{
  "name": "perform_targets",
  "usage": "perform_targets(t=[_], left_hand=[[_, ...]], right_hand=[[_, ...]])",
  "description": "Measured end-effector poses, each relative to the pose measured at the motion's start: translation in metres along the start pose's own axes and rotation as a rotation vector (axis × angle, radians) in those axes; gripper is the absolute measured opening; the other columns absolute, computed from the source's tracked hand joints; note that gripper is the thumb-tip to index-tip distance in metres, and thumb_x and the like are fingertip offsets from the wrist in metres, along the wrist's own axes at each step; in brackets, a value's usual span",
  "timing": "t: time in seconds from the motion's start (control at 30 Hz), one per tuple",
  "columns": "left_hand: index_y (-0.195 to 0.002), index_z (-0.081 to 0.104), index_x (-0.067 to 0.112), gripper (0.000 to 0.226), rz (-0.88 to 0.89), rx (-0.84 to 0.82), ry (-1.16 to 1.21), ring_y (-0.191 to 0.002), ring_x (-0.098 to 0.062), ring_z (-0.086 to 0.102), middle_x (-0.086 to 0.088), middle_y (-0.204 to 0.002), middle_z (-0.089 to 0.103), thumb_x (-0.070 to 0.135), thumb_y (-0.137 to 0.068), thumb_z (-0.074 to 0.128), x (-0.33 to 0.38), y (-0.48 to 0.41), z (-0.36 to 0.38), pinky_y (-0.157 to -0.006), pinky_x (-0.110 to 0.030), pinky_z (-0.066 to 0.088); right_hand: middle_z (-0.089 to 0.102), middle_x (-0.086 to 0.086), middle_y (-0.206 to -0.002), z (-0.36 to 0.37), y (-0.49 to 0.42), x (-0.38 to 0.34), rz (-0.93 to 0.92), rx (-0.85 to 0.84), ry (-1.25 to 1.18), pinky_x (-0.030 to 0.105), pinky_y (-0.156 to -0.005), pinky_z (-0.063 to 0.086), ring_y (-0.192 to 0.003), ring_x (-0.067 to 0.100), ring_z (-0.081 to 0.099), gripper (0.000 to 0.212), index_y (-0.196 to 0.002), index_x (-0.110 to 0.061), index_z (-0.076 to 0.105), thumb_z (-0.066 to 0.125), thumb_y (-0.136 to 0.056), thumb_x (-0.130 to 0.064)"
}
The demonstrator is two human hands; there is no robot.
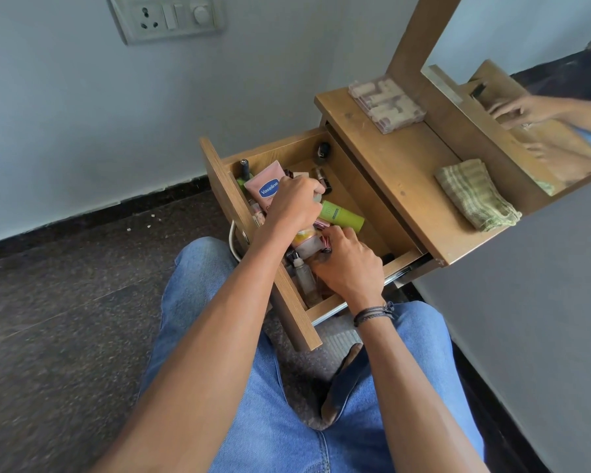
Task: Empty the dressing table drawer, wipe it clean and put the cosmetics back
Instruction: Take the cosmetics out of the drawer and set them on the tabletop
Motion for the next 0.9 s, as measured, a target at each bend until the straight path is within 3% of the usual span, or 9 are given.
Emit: perform_targets(t=[0.23, 0.67, 0.9], left_hand=[[-0.133, 0.065, 0.017, 0.037, -0.009, -0.001, -0.009, -0.122, -0.027, 0.051, -0.009, -0.134, 0.061, 0.013, -0.096, 0.065, 0.0004, -0.0004, 0.0010, -0.089, -0.039, 0.050], [-0.134, 0.064, 0.017, 0.038, -0.008, -0.002, 0.006, -0.121, -0.028, 0.052, -0.010, -0.132, 0.061, 0.012, -0.096, 0.065, 0.0026, 0.0017, -0.0020, -0.092, -0.041, 0.051], [-0.133, 0.064, 0.020, 0.037, -0.008, 0.008, 0.017, -0.120, -0.025, 0.053, -0.008, -0.134, 0.060, 0.015, -0.096, 0.066, 0.0017, 0.0002, -0.0024, -0.090, -0.039, 0.055]], right_hand=[[0.056, 0.004, -0.121, 0.0004, -0.0015, -0.0004, -0.005, 0.013, 0.021, 0.037, -0.068, 0.049, -0.099, 0.033, 0.066, 0.055, -0.141, -0.029, 0.050, 0.062, -0.090, -0.044], [0.065, 0.005, -0.108, 0.0000, -0.0019, -0.0001, 0.029, 0.035, -0.037, 0.034, -0.067, 0.042, -0.094, 0.031, 0.067, 0.044, -0.123, -0.021, 0.055, 0.068, -0.086, -0.041], [0.063, 0.003, -0.110, -0.0004, 0.0038, 0.0031, 0.046, 0.234, -0.172, 0.028, -0.067, 0.037, -0.091, 0.024, 0.060, 0.041, -0.119, -0.020, 0.053, 0.073, -0.085, -0.028]])
Point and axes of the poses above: each hand's wrist, its own y-axis away from the middle knuckle, its own z-axis out of the palm, x = y × z, the point moved 2 cm from there along -y, towards the middle knuckle
